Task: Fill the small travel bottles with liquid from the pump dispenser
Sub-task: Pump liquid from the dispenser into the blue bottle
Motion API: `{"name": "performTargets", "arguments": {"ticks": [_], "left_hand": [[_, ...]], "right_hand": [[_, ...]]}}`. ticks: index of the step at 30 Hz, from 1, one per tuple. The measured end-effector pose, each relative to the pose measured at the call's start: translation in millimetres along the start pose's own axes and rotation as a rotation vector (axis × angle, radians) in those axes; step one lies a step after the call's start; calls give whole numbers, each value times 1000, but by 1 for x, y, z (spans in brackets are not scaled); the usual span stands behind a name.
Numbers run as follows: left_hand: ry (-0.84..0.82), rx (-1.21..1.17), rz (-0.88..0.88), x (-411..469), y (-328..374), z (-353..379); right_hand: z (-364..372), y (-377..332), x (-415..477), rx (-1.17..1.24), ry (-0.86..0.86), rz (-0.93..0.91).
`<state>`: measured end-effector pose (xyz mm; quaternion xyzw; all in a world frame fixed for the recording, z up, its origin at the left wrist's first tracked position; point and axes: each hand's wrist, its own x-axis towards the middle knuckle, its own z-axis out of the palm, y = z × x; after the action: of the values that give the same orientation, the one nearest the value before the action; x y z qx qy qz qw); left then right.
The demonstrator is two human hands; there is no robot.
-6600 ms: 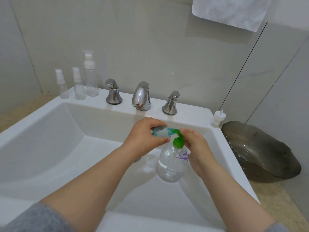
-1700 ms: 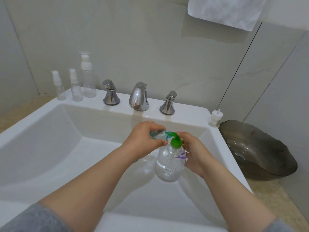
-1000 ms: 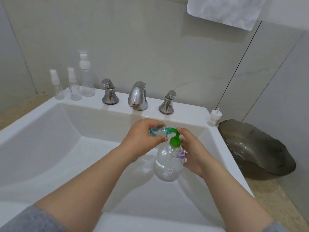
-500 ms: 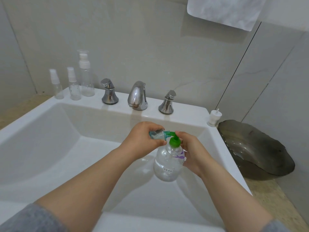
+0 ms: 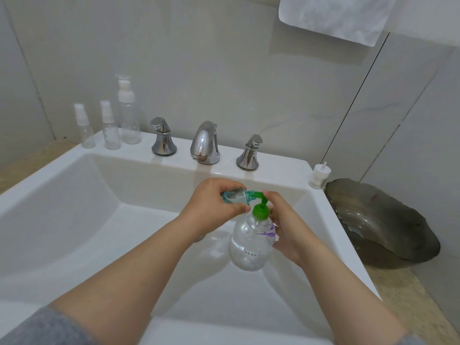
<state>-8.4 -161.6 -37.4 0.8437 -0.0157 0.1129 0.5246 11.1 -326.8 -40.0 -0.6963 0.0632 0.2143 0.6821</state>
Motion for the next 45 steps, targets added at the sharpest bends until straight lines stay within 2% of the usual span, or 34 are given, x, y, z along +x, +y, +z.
{"name": "performTargets", "arguments": {"ticks": [11, 30, 35, 45], "left_hand": [[8, -19, 6, 1, 0, 0], [-56, 21, -25, 0, -5, 2], [-63, -21, -46, 0, -5, 1], [-26, -29, -4, 1, 1, 0]], "right_hand": [[1, -4, -1, 34, -9, 44], [2, -3, 1, 42, 6, -23], [2, 2, 0, -25, 8, -40], [-3, -4, -1, -41, -14, 38]]}}
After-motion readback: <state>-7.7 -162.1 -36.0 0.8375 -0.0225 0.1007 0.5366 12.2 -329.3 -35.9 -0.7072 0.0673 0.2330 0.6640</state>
